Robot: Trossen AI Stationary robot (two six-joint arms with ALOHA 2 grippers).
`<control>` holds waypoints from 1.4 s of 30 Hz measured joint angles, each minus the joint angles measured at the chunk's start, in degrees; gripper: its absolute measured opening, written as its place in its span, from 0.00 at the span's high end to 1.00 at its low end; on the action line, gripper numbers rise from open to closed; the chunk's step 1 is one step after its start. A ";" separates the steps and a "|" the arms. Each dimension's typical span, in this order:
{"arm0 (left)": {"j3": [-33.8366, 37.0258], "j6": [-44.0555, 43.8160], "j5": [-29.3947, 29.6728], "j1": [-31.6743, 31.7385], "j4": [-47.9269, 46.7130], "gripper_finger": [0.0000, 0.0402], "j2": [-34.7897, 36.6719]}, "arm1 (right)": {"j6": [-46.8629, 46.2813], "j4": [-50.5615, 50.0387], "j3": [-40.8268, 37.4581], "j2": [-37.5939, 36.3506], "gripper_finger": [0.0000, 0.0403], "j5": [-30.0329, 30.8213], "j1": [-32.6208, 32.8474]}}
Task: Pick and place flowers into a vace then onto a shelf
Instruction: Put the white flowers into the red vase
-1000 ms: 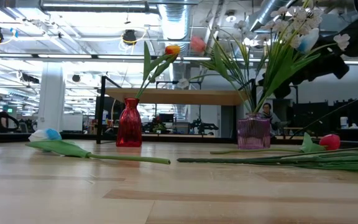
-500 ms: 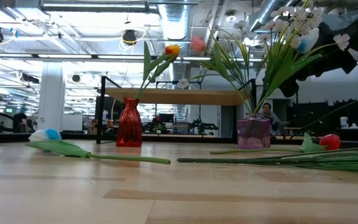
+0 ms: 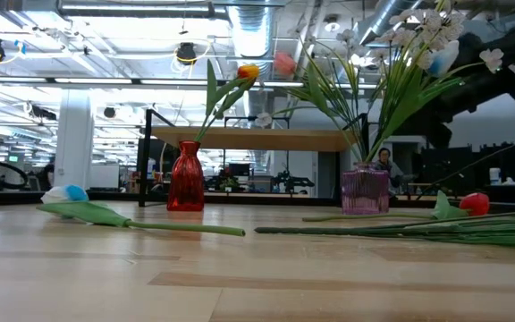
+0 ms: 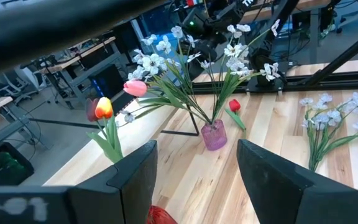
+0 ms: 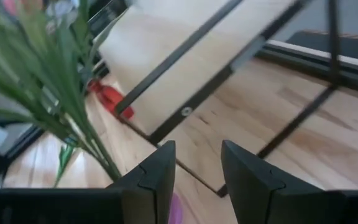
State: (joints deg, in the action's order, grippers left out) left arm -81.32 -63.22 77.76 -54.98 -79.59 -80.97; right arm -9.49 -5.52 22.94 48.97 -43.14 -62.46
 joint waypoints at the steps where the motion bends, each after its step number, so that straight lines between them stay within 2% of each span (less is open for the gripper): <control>1: 0.00 0.00 0.00 0.00 0.00 0.47 0.00 | -0.77 -0.54 0.00 -0.64 0.70 0.01 -0.83; 8: -0.58 0.04 -0.48 0.00 -0.17 0.47 0.38 | -6.13 -1.64 0.00 -8.38 0.70 -0.19 -5.18; 15: -3.26 1.14 -2.47 0.00 -0.53 0.47 4.12 | -11.57 -1.55 0.00 -19.83 0.71 1.89 -8.10; 18: -4.22 2.56 -3.60 0.00 -0.38 0.47 7.26 | -14.50 -1.90 0.00 -24.88 0.71 6.39 -9.48; 24: -4.35 4.63 -3.69 -0.03 0.10 0.47 13.75 | -16.20 -4.64 0.00 -33.37 0.71 19.67 -12.51; 27: -4.35 7.55 -1.71 -0.66 1.66 0.47 16.16 | -16.18 -3.16 0.00 -36.26 0.71 21.48 -13.26; 30: -4.35 11.71 1.28 -2.29 3.15 0.47 17.73 | -16.24 2.53 0.00 -39.10 0.71 18.03 -12.93; 34: -4.35 14.11 4.40 -5.25 2.82 0.47 18.16 | -20.77 15.11 0.00 -42.60 0.71 12.42 -11.65; 38: -3.49 12.49 3.97 -8.57 0.30 0.47 18.18 | -25.51 27.76 0.02 -45.62 0.71 6.53 -9.88; 42: 0.25 7.30 0.38 -11.37 -0.42 0.47 18.38 | -26.57 32.71 0.02 -47.97 0.71 -1.68 -7.99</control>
State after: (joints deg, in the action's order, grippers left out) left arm -81.07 -55.92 78.14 -66.35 -80.01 -62.59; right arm -36.05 27.19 22.96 1.00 -44.82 -70.45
